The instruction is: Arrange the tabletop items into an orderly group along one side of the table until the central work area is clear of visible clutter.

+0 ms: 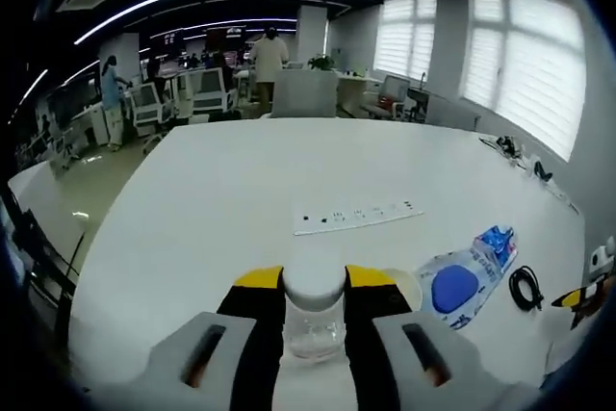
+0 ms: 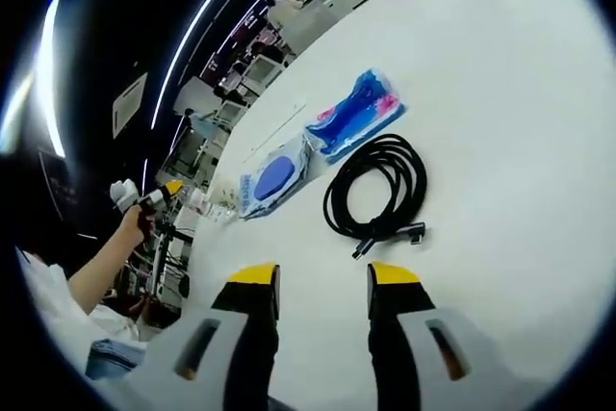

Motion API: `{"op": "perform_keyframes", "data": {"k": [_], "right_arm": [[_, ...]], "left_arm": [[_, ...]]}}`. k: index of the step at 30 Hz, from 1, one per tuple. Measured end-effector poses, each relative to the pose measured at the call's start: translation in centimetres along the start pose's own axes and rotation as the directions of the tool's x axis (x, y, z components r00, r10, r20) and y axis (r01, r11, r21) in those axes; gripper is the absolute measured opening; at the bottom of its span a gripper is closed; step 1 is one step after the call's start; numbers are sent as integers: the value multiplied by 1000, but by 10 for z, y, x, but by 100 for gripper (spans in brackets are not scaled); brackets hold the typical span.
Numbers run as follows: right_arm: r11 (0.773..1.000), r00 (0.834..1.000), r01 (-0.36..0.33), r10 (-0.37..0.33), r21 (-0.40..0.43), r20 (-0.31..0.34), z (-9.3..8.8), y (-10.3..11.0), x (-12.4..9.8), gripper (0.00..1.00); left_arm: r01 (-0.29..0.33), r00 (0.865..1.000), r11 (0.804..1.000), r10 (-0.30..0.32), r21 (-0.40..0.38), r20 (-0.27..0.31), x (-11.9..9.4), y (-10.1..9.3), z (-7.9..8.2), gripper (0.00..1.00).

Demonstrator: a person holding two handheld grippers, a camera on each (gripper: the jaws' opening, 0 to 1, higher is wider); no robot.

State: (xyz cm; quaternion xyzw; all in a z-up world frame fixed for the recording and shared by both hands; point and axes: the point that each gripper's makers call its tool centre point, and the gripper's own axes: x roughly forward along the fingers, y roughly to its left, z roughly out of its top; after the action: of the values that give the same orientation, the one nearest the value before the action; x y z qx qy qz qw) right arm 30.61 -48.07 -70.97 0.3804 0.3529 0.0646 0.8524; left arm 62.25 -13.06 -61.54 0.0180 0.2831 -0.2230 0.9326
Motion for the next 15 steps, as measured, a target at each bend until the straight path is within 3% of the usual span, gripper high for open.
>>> {"op": "perform_keyframes", "data": {"k": [15], "right_arm": [[1000,1000,-13,13,10,-8,-3,0,3,35]], "left_arm": [[-21,999,999,20,25,39,-3,-8,-1,21]]}}
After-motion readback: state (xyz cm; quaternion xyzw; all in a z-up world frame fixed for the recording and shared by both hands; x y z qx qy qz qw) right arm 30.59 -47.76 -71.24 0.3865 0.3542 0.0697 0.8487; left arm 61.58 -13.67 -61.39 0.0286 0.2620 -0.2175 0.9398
